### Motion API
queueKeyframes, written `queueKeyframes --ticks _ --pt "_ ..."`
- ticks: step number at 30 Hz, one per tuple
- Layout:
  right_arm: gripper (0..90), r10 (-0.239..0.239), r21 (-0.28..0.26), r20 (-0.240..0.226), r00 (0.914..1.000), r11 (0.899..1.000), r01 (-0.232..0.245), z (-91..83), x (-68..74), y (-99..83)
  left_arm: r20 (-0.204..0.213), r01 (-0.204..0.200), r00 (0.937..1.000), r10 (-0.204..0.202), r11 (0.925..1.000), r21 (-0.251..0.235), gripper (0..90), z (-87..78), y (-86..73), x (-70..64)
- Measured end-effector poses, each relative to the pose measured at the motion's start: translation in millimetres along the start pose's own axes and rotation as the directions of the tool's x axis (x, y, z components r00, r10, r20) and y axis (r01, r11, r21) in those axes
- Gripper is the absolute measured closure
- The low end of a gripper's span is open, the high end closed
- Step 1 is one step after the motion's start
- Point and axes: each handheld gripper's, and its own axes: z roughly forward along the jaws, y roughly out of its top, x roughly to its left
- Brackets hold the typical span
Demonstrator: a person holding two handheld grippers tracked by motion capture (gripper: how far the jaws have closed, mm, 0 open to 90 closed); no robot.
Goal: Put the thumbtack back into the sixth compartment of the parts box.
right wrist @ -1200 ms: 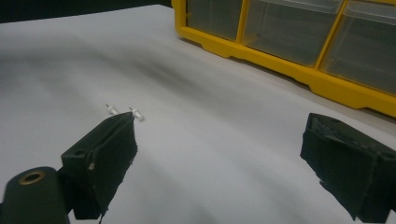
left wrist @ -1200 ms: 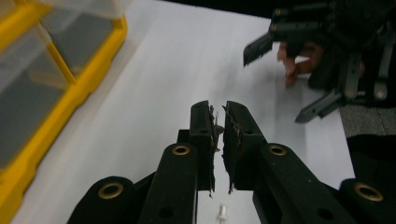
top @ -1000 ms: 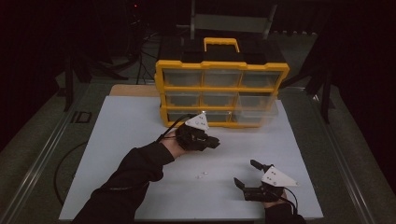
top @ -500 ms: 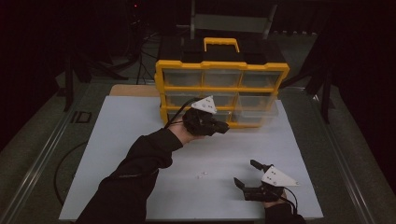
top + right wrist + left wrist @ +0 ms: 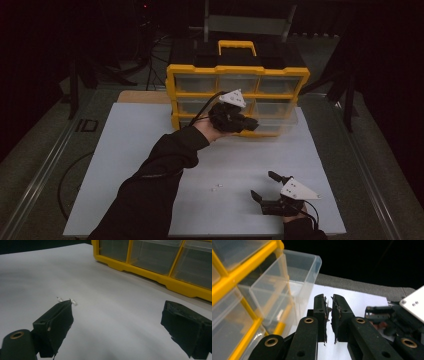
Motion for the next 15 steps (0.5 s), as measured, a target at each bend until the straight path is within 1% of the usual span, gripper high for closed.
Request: queueKeyframes --ticks 2,3,5,8,9,12,13,15 --pt "10.1 0.002 0.000 0.001 1.0000 1.000 -0.002 -0.4 0.0 0.0 0.002 0.003 1.0000 -0.003 1.0000 -0.003 83.1 1.4 2.7 0.9" --pt "10.0 0.003 0.000 0.001 1.0000 1.000 -0.003 -0.4 -0.1 0.0 -0.001 0.003 1.0000 -0.003 1.0000 -0.006 83.2 4.6 8.0 3.1" --pt "10.0 0.003 -0.001 0.002 1.0000 1.000 -0.003 -0.5 -0.3 -0.1 -0.009 0.000 1.0000 0.000 1.0000 -0.004 83.1 7.6 13.3 6.0" --pt "10.0 0.008 0.000 0.001 1.0000 1.000 -0.008 -0.5 -0.3 -0.1 -0.016 0.003 0.9999 -0.003 1.0000 -0.008 83.1 10.4 18.2 9.4" --pt "10.0 0.012 -0.002 0.002 0.9999 1.000 -0.012 -0.4 -0.6 -0.3 -0.020 0.013 0.9997 -0.014 0.9998 -0.017 83.1 13.2 22.9 13.0" --pt "10.1 0.011 -0.003 -0.001 0.9999 1.000 -0.011 -0.4 -0.9 -0.5 -0.026 0.021 0.9994 -0.021 0.9995 -0.023 83.1 16.7 27.5 16.5" --pt "10.1 0.014 -0.003 -0.002 0.9999 1.000 -0.014 -0.4 -0.8 -0.4 -0.032 0.031 0.9990 -0.032 0.9991 -0.028 83.1 20.7 31.6 19.8" --pt "10.0 0.017 -0.002 -0.004 0.9998 1.000 -0.017 -0.3 -0.7 -0.4 -0.045 0.037 0.9982 -0.038 0.9989 -0.030 83.1 24.7 35.2 23.0"
